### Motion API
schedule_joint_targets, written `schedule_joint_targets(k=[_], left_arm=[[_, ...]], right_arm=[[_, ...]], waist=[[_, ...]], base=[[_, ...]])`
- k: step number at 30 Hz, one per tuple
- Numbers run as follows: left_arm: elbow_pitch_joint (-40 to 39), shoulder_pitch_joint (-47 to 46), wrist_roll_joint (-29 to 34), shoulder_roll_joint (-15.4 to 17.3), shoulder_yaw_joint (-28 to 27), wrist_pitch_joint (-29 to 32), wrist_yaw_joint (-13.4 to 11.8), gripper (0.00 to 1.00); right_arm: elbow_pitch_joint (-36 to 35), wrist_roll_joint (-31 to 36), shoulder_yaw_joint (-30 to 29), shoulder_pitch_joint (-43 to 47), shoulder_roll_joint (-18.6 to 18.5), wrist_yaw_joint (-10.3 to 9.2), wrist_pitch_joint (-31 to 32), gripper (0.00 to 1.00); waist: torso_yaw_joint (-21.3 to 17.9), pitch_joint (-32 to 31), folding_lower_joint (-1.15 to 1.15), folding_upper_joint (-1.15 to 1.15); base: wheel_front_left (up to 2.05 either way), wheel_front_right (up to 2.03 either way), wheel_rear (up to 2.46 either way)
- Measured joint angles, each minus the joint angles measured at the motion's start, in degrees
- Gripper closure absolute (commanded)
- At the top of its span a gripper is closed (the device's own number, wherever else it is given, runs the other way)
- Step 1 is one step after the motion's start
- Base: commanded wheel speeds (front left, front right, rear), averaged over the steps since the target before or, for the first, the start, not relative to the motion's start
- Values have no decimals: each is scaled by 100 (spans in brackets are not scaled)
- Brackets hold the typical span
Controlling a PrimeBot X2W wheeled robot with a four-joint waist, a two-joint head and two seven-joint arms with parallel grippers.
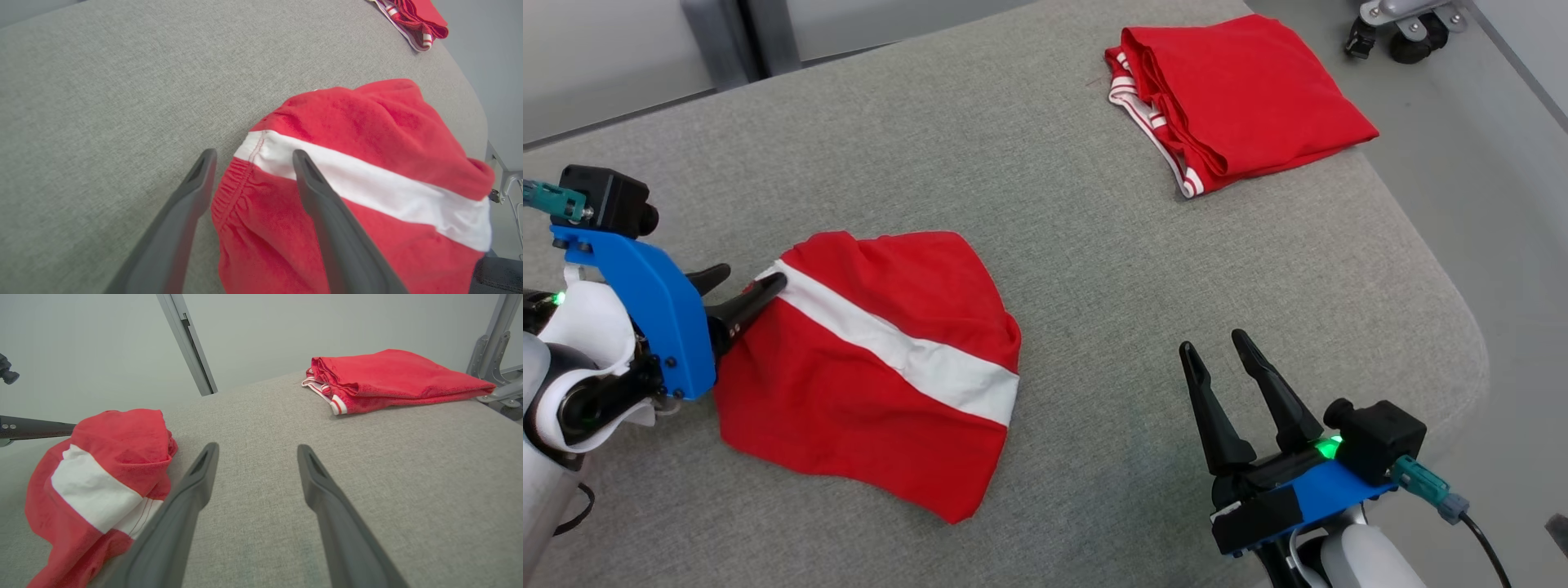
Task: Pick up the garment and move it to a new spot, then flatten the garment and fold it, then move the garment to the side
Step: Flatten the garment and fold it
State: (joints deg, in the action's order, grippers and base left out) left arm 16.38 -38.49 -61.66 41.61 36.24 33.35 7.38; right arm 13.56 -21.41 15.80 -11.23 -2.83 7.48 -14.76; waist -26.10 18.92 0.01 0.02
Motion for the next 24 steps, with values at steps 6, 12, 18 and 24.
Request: schedule_joint_targets(k=[6, 12, 18, 24], left_arm=[[-86, 6, -347, 171, 44, 435, 0, 0], [-100, 0, -257, 238, 107, 479, -63, 0], [-29, -6, -141, 240, 248, 677, -137, 100], [-169, -267, 134, -37, 200, 23, -99, 100]], right_arm=[[9, -60, 13, -32, 1, 0, -12, 0], [-100, -153, 47, -87, 2, 0, -13, 0], [-130, -170, -36, -90, 1, 0, -13, 0], [-131, -123, -152, -90, 1, 0, -21, 0]], waist=[[-158, 64, -1, 0], [-321, 195, 0, -1], [-361, 238, 0, -1], [-154, 111, -1, -1]], base=[[0, 0, 0], [0, 0, 0], [0, 0, 0], [0, 0, 0]])
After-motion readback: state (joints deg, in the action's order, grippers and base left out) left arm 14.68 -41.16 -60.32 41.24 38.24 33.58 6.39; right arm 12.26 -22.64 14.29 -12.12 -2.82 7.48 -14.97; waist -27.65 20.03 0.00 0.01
